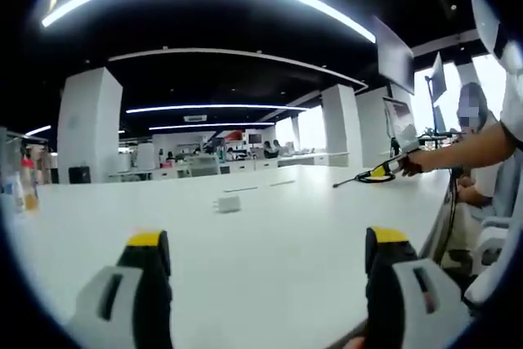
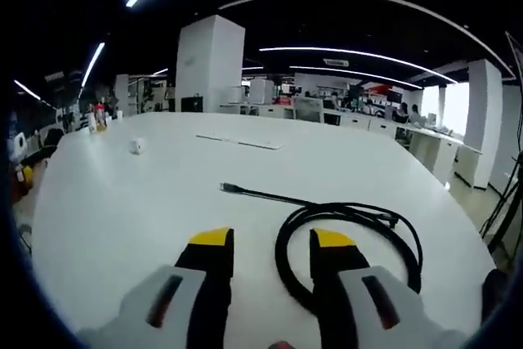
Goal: Plug the desk Type‑C cable into the charger adapter.
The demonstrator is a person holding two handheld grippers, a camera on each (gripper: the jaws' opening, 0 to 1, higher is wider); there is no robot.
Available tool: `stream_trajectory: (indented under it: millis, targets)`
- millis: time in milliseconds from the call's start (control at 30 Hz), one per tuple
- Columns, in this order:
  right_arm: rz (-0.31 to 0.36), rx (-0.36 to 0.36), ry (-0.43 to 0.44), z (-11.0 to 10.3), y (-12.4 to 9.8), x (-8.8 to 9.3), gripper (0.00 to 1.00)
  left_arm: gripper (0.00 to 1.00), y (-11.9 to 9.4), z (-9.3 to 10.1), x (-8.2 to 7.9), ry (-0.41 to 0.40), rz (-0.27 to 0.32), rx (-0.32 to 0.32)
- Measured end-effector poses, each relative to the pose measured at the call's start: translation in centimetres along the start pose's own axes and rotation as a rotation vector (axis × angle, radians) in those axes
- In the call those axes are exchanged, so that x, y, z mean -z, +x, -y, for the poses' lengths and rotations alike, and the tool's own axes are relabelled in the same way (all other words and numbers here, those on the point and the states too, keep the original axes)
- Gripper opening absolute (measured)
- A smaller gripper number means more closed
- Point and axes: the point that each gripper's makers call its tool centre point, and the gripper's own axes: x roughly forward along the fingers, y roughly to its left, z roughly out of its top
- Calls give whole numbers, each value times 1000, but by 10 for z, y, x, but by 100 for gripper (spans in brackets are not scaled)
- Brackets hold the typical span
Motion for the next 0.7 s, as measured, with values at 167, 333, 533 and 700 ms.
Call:
stream_trajectory:
  millis: [167, 333, 533, 700]
  targets:
    - [61, 38, 20, -4, -12, -5, 45, 100, 1, -1, -1, -7, -1, -1]
    - [135, 77, 47, -4, -22, -11, 52, 100, 3, -1, -1, -5, -2, 0]
    - [193, 111, 50, -13, -36, -11, 55, 100, 5, -2, -1, -11, -1, 1]
    - [248, 103, 72, -29, -53, -11, 60, 100, 7, -4, 0, -13, -1, -5]
